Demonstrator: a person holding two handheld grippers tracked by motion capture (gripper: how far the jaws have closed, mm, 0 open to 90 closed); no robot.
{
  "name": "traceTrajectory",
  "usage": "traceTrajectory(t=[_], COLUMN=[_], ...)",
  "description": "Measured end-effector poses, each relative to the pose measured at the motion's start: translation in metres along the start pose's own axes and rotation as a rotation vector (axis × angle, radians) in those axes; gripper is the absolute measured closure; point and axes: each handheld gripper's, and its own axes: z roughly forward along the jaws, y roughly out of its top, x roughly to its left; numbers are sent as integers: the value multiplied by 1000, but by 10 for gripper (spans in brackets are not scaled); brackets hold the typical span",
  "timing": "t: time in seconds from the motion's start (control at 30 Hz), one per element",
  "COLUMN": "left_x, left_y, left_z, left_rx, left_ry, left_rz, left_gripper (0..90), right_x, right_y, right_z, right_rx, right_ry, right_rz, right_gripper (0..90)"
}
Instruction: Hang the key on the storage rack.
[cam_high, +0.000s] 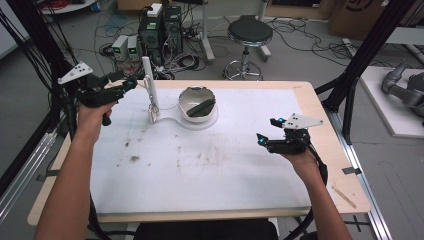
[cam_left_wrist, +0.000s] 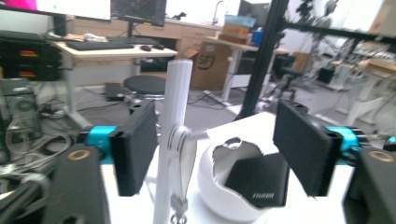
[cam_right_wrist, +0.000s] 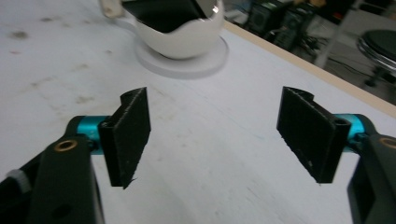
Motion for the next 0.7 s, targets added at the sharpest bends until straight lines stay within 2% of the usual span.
traceTrajectory(t=[0.07,0.13,0.23,0.33,0.4,0.5,0.7], left_x=[-6,-12,-19,-25,-29,-32,-39], left_y=[-5,-12,-21,-31,-38,-48,-72], left_z=[-5,-9,-15,-20,-21,-23,-24], left_rx=[15,3,10,17,33,60,94], left_ry=[23,29,48,43,48,43,39], left_rz=[27,35,55,52,57,41,20], left_gripper=[241,239,203,203,203,203,201], right_x=[-2,-4,-6,-6,-8,-11,-17], right_y=[-3,-5,-8,-10,-12,-17,-25], right_z=[0,0,0,-2,-3,-5,-10], right_rx=[14,19,38,53,74,92,95], right_ry=[-30,-51,-78,-99,-118,-148,-159], right_rz=[13,20,29,30,31,46,83], right_gripper=[223,222,222,220,218,214,214])
